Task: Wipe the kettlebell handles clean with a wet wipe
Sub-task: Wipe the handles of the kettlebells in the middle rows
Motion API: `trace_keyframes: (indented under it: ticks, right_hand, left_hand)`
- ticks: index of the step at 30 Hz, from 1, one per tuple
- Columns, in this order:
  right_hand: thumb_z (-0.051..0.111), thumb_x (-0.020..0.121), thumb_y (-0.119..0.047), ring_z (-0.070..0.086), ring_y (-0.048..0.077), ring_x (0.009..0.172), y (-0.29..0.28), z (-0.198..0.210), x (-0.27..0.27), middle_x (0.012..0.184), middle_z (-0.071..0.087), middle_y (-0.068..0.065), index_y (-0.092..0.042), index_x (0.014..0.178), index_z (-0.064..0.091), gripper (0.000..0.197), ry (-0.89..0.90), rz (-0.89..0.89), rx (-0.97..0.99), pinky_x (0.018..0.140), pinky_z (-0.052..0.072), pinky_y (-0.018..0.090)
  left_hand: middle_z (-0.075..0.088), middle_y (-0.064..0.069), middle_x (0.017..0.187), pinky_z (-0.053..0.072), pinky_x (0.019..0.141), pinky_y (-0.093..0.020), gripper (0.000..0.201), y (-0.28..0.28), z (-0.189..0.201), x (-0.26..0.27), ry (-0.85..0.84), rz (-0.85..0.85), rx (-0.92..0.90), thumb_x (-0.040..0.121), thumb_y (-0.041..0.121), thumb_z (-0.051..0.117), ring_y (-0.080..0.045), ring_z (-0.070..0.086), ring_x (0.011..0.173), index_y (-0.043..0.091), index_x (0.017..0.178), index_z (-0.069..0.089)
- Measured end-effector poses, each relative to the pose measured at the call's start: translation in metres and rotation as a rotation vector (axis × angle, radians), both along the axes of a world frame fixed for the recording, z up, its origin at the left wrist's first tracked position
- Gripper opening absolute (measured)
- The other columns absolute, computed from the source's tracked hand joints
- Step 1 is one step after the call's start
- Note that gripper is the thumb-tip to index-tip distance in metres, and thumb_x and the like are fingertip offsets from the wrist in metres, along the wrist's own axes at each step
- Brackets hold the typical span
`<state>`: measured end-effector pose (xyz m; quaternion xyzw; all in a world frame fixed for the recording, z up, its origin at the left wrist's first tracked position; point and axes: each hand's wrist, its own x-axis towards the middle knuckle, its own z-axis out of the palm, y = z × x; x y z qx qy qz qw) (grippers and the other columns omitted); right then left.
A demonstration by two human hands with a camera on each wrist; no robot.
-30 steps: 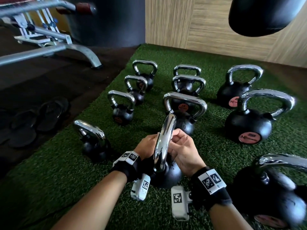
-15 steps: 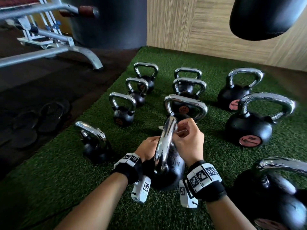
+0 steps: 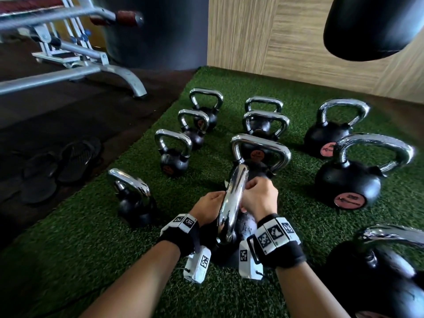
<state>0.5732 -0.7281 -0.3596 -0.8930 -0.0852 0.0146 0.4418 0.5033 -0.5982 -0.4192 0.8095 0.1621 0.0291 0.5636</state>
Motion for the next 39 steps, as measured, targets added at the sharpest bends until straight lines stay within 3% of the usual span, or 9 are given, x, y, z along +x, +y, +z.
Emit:
trace_keyframes:
  ticks: [6, 10, 13, 16, 19, 22, 25, 28, 39]
  right_hand:
    - [0.072, 0.077, -0.018, 0.054, 0.014, 0.066, -0.022, -0.002, -0.018, 0.073, 0.059, -0.006, -0.012, 0.082, 0.059, 0.015, -0.157, 0.216, -0.060, 0.053, 0.035, 0.013]
    - [0.070, 0.086, -0.014, 0.067, 0.010, 0.058, -0.048, 0.002, -0.048, 0.076, 0.070, -0.004, -0.025, 0.093, 0.057, 0.018, 0.016, 0.404, 0.093, 0.052, 0.048, 0.013]
    - [0.059, 0.090, -0.006, 0.068, 0.013, 0.059, -0.057, 0.016, -0.068, 0.073, 0.072, -0.006, -0.027, 0.092, 0.067, 0.023, 0.219, 0.547, 0.134, 0.049, 0.052, 0.027]
    - [0.052, 0.083, -0.021, 0.056, 0.022, 0.059, -0.056, 0.031, -0.084, 0.059, 0.058, -0.002, -0.021, 0.064, 0.063, 0.023, 0.366, 0.634, 0.244, 0.052, 0.043, 0.031]
    - [0.070, 0.072, -0.057, 0.055, 0.007, 0.054, -0.050, 0.037, -0.089, 0.054, 0.058, -0.009, -0.020, 0.062, 0.062, 0.039, 0.249, 0.581, 0.124, 0.055, 0.042, 0.025]
    - [0.073, 0.052, -0.083, 0.060, -0.006, 0.055, -0.043, 0.040, -0.089, 0.062, 0.069, -0.014, -0.019, 0.069, 0.069, 0.066, -0.006, 0.503, -0.107, 0.047, 0.041, 0.011]
    - [0.077, 0.050, -0.075, 0.066, -0.002, 0.060, -0.037, 0.038, -0.085, 0.067, 0.073, -0.009, -0.016, 0.073, 0.073, 0.063, -0.063, 0.439, -0.145, 0.054, 0.054, 0.023]
    - [0.079, 0.050, -0.065, 0.061, -0.003, 0.053, -0.038, 0.035, -0.086, 0.059, 0.069, -0.009, -0.016, 0.064, 0.068, 0.052, -0.085, 0.405, -0.148, 0.042, 0.045, 0.017]
    - [0.085, 0.054, -0.055, 0.063, -0.004, 0.067, -0.094, 0.055, -0.057, 0.070, 0.070, -0.016, -0.031, 0.068, 0.076, 0.029, -0.214, 0.455, -0.194, 0.054, 0.047, 0.015]
  left_hand:
    - [0.069, 0.007, 0.082, 0.049, 0.080, -0.031, 0.034, 0.001, 0.001, 0.000, -0.030, -0.029, 0.098, 0.102, 0.009, 0.055, 0.000, 0.059, 0.071, 0.035, 0.082, 0.065]
    - [0.070, -0.010, 0.119, 0.050, 0.101, -0.036, 0.040, 0.008, 0.019, 0.003, -0.061, -0.187, -0.280, 0.096, -0.006, 0.055, -0.018, 0.066, 0.106, 0.007, 0.135, 0.055]
    - [0.046, -0.016, 0.150, 0.045, 0.110, -0.030, 0.088, 0.023, 0.042, 0.015, -0.114, -0.318, -0.128, 0.082, -0.011, 0.068, -0.025, 0.050, 0.134, 0.010, 0.157, 0.027]
    - [0.045, -0.009, 0.154, 0.044, 0.104, -0.014, 0.092, 0.029, 0.074, 0.034, -0.211, -0.482, 0.072, 0.086, -0.012, 0.069, -0.015, 0.050, 0.137, 0.016, 0.160, 0.022]
    - [0.054, -0.013, 0.148, 0.047, 0.103, -0.017, 0.076, 0.026, 0.096, 0.046, -0.286, -0.555, 0.259, 0.085, -0.004, 0.078, -0.006, 0.054, 0.130, 0.010, 0.151, 0.045]
    - [0.074, -0.007, 0.113, 0.054, 0.098, -0.028, 0.046, 0.025, 0.098, 0.049, -0.274, -0.514, 0.307, 0.078, 0.003, 0.087, -0.012, 0.068, 0.099, 0.006, 0.121, 0.071]
    - [0.067, 0.007, 0.082, 0.051, 0.078, -0.023, 0.033, 0.024, 0.096, 0.047, -0.251, -0.486, 0.291, 0.076, 0.011, 0.090, -0.009, 0.057, 0.073, 0.014, 0.104, 0.072]
    - [0.063, 0.021, 0.067, 0.046, 0.073, -0.016, 0.030, 0.022, 0.095, 0.044, -0.270, -0.443, 0.289, 0.075, 0.013, 0.091, -0.001, 0.054, 0.065, 0.016, 0.099, 0.073]
    - [0.075, 0.018, 0.075, 0.052, 0.061, -0.020, 0.019, 0.053, 0.086, -0.004, -0.378, -0.065, 0.522, 0.063, 0.038, 0.079, 0.002, 0.070, 0.068, 0.039, 0.081, 0.076]
